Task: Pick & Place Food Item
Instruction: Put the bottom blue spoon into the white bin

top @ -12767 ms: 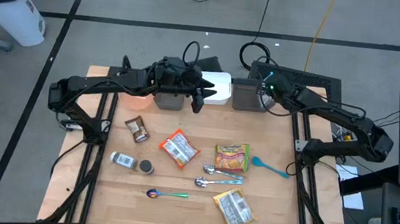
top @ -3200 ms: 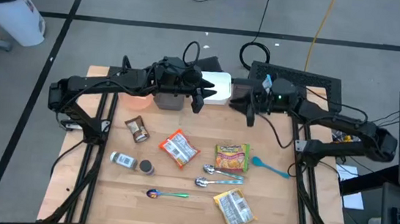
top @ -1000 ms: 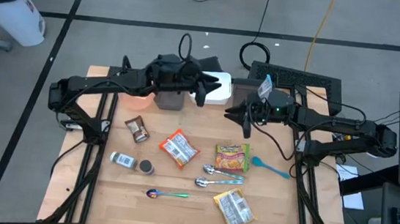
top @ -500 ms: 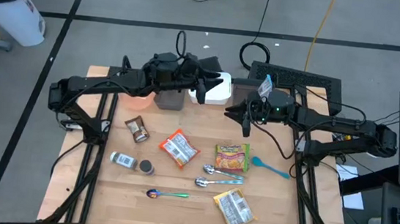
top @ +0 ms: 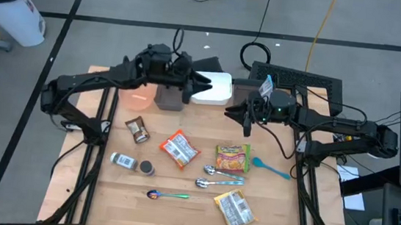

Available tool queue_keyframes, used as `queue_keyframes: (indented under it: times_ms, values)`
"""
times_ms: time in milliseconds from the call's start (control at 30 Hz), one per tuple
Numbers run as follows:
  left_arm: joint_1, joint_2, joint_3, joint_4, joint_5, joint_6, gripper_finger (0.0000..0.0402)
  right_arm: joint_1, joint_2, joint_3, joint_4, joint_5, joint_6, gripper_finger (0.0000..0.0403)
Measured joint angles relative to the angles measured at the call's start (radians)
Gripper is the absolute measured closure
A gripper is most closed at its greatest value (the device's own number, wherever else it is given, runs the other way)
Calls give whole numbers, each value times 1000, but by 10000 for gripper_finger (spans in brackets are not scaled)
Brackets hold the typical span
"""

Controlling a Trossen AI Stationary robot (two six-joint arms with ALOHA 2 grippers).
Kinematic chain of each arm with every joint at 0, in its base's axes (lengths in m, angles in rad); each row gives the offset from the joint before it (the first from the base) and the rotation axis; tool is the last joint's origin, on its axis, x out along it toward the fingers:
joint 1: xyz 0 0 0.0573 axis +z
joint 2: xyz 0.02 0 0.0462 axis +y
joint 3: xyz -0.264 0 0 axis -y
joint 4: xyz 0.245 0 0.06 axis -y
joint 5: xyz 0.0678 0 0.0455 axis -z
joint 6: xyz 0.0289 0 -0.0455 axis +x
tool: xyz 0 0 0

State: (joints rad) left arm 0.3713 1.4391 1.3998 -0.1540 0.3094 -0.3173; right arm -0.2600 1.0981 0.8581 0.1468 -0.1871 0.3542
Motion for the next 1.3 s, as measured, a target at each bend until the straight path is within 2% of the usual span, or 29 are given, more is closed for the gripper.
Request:
queue_keyframes:
  times_ms: [100,233,433,600,833,1033,1300]
  values:
    - [21,-35,0,-50,66,8,256,0,0,0,19,0,-11,312]
    - [43,-71,0,-204,156,20,256,0,0,0,20,-4,-16,312]
    - [21,-114,0,-442,161,19,256,0,0,0,28,-54,24,312]
    - [-55,-121,0,-534,161,9,256,0,0,0,29,-54,62,312]
    - [-172,-120,0,-618,14,-8,256,-32,0,0,29,-54,103,308]
    - [-256,-120,0,-621,-56,-40,256,-48,0,0,76,-82,139,270]
    - [-309,-123,0,-788,-166,-97,256,-47,0,0,123,-109,156,231]
